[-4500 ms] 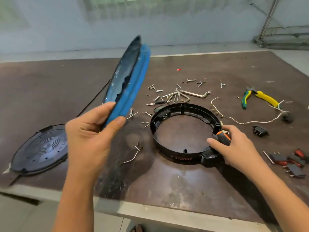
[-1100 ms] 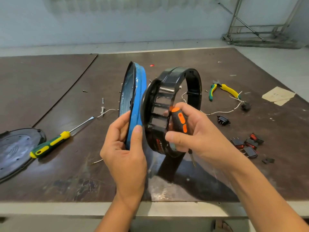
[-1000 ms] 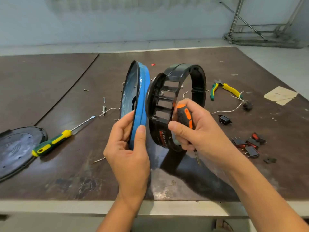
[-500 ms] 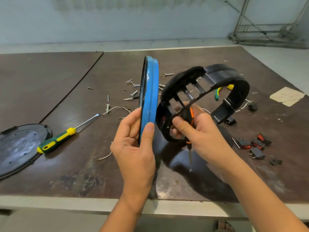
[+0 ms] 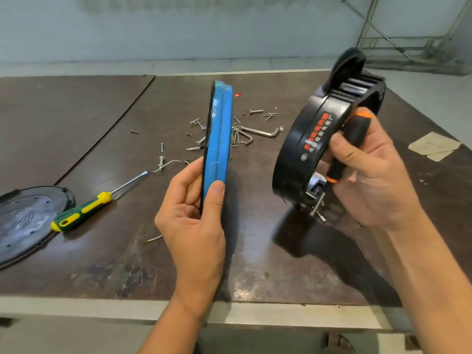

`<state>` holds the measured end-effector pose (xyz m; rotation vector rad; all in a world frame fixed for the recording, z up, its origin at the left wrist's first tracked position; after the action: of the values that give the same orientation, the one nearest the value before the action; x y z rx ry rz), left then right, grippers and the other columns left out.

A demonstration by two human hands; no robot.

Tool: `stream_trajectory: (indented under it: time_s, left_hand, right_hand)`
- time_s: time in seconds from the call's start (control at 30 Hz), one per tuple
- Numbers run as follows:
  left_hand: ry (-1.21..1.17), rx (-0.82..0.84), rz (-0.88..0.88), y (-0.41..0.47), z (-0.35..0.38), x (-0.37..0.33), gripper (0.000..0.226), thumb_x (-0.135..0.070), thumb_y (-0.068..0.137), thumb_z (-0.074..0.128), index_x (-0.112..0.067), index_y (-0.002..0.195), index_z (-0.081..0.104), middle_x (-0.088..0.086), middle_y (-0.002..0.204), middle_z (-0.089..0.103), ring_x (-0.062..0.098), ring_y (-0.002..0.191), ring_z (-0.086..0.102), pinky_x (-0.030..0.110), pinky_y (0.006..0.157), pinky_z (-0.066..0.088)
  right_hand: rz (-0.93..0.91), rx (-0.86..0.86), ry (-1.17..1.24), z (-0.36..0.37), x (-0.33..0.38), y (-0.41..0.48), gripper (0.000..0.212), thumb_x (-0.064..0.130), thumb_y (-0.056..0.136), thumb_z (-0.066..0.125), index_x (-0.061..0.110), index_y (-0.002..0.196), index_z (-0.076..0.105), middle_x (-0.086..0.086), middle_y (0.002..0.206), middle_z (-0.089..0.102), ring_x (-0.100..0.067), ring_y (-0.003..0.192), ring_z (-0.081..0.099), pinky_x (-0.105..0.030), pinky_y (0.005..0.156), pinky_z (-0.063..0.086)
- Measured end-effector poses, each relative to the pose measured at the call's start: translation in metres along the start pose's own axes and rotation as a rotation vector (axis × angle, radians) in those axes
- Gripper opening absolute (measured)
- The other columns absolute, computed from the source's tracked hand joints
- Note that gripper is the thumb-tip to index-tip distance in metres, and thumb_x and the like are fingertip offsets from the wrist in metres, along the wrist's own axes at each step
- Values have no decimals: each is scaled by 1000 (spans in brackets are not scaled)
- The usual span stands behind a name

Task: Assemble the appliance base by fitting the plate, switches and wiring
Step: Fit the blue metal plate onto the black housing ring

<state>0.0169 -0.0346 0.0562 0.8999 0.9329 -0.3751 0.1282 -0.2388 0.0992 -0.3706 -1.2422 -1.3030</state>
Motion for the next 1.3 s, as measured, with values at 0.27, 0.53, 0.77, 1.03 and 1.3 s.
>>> stream_trajectory:
  time_s: [0.27,0.53,0.77,1.03,1.3]
  left_hand:
    - [29,47,58,15,-8,-15,34,-4,94,65,-18,124,61,-1,120,72,18,114,68,25,93,55]
    - [153,92,172,30,-20,-33,31,-4,96,63,-16,124,60,3,119,69,20,112,67,26,92,55]
    - [216,119,243,32,-25,-38,30,-4,96,64,-10,125,60,3,120,69,22,113,67,30,92,56]
    - [339,284,166,33,-20,-21,37,1,94,62,-24,121,62,-17,115,68,12,115,65,21,95,52]
    - [612,436,185,29,-17,-1,37,-9,93,62,-28,125,63,-22,115,66,5,107,64,33,92,54]
  right_hand:
    - [18,69,267,13,0,-11,50,12,75,83,15,118,59,-15,108,60,-39,99,50,-75,105,26]
    - [218,60,665,37,-54,-29,42,7,77,81,6,116,67,-17,109,74,-43,110,65,-73,113,17]
    - [431,-56,949,58,-89,-43,34,2,90,65,-6,124,64,-31,121,66,-56,120,56,-66,108,37]
    - [700,-248,790,46,-134,-75,49,3,78,72,0,127,64,-18,123,64,-30,120,55,-61,113,34]
    - [875,-316,539,29,-138,-72,35,-8,94,41,-5,126,55,-27,115,69,-37,105,71,-52,80,60]
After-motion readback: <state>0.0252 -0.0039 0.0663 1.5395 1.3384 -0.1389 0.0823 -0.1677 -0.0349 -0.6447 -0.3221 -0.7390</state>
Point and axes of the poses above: each hand's wrist, its own y-axis towards the middle knuckle, its own z-axis out of the palm, x = y × z, the point moved 6 cm from there along y, towards the middle knuckle
